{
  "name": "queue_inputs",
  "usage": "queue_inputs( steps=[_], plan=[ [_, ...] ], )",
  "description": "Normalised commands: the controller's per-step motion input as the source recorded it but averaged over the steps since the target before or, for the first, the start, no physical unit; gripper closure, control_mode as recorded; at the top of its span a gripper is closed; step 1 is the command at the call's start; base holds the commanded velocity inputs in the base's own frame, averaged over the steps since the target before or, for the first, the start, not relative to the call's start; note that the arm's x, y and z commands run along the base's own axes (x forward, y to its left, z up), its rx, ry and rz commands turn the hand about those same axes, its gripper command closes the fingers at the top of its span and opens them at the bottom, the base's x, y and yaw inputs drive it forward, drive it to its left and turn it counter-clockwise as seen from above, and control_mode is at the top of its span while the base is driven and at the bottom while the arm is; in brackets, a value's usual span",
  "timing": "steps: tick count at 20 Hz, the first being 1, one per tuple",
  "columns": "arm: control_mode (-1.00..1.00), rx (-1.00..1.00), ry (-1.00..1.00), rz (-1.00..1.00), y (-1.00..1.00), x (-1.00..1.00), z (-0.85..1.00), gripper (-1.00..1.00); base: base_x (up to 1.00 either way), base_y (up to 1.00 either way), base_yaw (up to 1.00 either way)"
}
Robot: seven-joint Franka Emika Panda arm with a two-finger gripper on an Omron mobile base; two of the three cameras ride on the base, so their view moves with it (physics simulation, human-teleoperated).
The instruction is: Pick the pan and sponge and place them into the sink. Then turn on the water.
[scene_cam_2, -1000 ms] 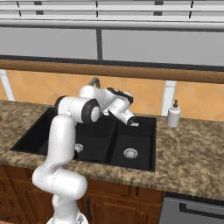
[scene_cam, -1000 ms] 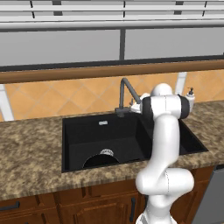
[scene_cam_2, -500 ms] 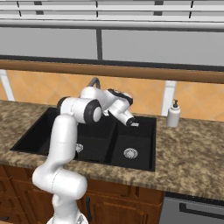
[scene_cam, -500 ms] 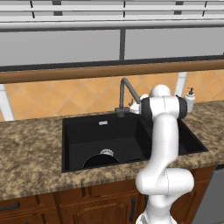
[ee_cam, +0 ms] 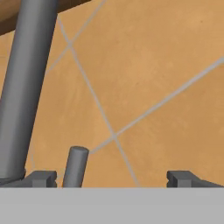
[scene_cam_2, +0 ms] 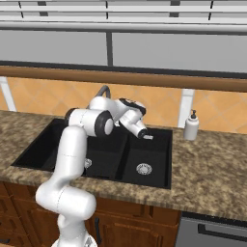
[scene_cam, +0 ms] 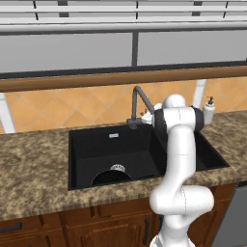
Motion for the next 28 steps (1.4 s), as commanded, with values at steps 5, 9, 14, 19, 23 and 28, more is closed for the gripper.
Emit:
queue_inputs(
  steps=[5,9,14,19,23,28],
  plan=[
    [-1.00,0.00,0.00,-0.04,0.00,0.12,-0.13,-1.00,0.00,0.00,0.00],
    [-1.00,0.00,0.00,-0.03,0.00,0.05,-0.19,1.00,0.00,0.00,0.00],
    [-1.00,0.01,0.00,-0.04,-0.02,0.04,-0.07,1.00,0.00,0.00,0.00],
    [-1.00,0.02,0.01,-0.05,0.00,0.00,-0.17,1.00,0.00,0.00,0.00],
    [-1.00,0.03,0.04,-0.02,-0.23,0.06,-0.22,1.00,0.00,0.00,0.00],
    [-1.00,0.03,0.06,0.00,-0.39,0.06,-0.19,1.00,0.00,0.00,0.00]
  ],
)
